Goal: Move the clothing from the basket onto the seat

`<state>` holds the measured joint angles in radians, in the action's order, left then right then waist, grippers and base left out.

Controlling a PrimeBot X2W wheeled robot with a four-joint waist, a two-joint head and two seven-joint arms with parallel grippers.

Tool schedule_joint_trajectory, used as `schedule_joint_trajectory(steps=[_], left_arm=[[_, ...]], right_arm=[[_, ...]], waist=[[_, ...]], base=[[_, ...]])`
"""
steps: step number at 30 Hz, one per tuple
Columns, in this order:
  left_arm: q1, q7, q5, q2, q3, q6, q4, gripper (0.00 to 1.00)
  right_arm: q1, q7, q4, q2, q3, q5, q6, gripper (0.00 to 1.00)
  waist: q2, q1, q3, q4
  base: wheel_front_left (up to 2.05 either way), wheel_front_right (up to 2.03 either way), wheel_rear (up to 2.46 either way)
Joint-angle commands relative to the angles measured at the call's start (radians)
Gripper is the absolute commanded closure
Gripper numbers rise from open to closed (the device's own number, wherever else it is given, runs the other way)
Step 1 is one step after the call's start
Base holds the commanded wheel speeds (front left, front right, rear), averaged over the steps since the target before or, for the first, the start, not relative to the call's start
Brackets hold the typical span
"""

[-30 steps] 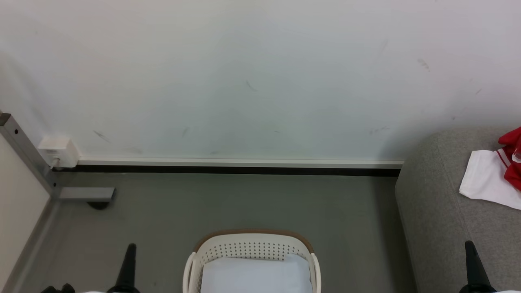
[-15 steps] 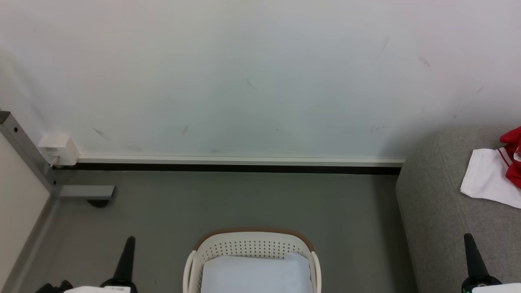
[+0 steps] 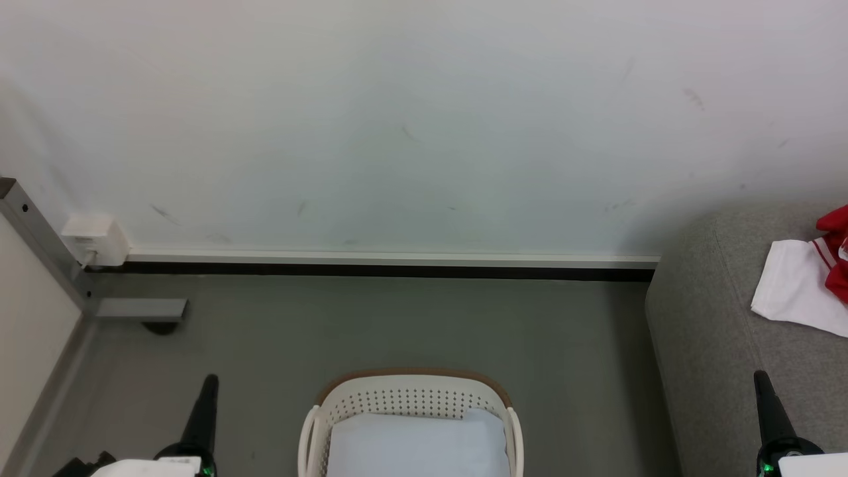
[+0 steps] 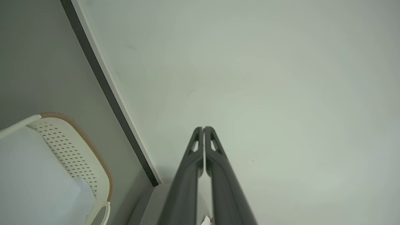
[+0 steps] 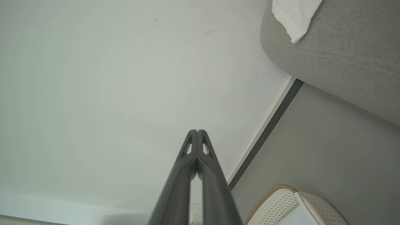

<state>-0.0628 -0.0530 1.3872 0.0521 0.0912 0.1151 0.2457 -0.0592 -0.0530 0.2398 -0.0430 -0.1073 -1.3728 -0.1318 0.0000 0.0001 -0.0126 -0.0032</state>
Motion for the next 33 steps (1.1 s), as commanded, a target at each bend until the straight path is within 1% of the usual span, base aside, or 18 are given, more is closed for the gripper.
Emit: schedule_joint_trajectory(steps=[1,28,31,33], left_arm=[[-0.019,-0.009,0.025,0.004,0.007,0.007,-0.004,1.00],[-0.049,-0.061,0.213,-0.001,0.024,0.017,0.000,1.00],[-0.052,-0.066,0.235,-0.001,0.026,0.019,0.000,1.00],[-0.051,-0.065,0.231,-0.001,0.026,0.018,0.000,1.00]], right_arm=[[-0.019,-0.009,0.000,-0.010,-0.005,-0.025,0.002,1.00],[-0.053,-0.062,0.006,-0.011,-0.009,-0.229,0.002,1.00],[-0.058,-0.065,0.007,-0.011,-0.009,-0.247,0.002,1.00],[-0.057,-0.065,0.007,-0.011,-0.009,-0.241,0.002,1.00]], waist=[[0.0000,-0.0001,0.001,0.000],[0.0000,-0.0001,0.014,0.003],[0.0000,-0.0001,0.016,0.003],[0.0000,-0.0001,0.016,0.003]], base=[[0.00,0.00,0.00],[0.00,0.00,0.00],[0.00,0.00,0.00],[0.00,0.00,0.00]])
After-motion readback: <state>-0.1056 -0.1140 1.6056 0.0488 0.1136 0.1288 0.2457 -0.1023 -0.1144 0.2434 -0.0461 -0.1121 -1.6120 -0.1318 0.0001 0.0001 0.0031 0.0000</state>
